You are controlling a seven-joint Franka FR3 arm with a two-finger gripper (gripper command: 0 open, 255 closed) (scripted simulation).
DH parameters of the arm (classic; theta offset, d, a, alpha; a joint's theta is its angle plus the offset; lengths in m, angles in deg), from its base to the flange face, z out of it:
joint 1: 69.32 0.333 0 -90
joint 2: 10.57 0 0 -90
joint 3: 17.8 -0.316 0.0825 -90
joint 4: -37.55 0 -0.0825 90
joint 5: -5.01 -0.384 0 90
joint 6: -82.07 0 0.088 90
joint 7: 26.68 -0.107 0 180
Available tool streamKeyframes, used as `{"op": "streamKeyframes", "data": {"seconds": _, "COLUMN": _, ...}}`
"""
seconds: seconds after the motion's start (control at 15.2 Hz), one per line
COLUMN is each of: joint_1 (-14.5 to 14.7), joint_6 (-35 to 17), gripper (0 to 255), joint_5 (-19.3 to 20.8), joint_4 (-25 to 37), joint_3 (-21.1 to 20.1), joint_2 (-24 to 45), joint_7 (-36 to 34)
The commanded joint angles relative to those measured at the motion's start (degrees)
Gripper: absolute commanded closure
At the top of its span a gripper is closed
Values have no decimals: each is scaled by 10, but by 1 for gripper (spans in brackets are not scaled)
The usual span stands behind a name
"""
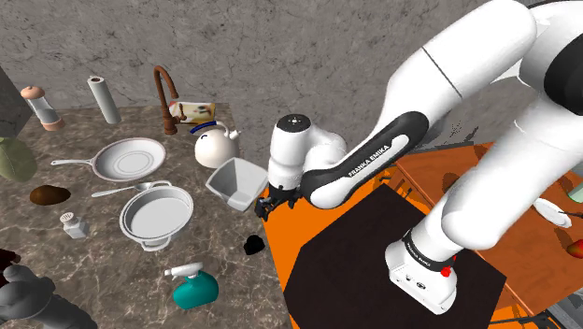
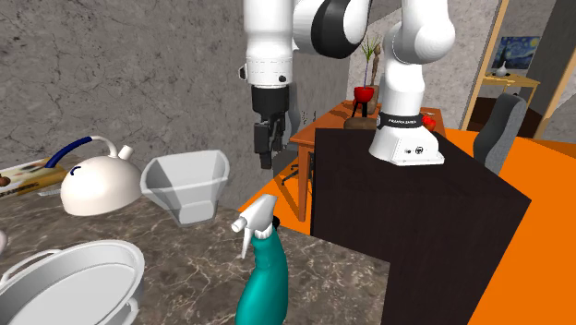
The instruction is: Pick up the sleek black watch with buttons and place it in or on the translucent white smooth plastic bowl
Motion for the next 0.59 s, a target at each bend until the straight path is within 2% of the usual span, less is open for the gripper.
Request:
{"op": "streamKeyframes", "data": {"seconds": 0.0, "joint_1": 10, "joint_6": -26, "gripper": 0, "joint_5": 69, "joint_4": 23, "joint_3": 7, "joint_2": 61, "joint_7": -66}}
{"op": "streamKeyframes", "data": {"seconds": 0.26, "joint_1": 70, "joint_6": -51, "gripper": 0, "joint_5": 169, "joint_4": 82, "joint_3": 55, "joint_2": 165, "joint_7": -166}}
{"op": "streamKeyframes", "data": {"seconds": 0.46, "joint_1": 121, "joint_6": -64, "gripper": 0, "joint_5": 214, "joint_4": 133, "joint_3": 92, "joint_2": 235, "joint_7": -217}}
{"op": "streamKeyframes", "data": {"seconds": 0.53, "joint_1": 129, "joint_6": -66, "gripper": 0, "joint_5": 219, "joint_4": 143, "joint_3": 99, "joint_2": 247, "joint_7": -224}}
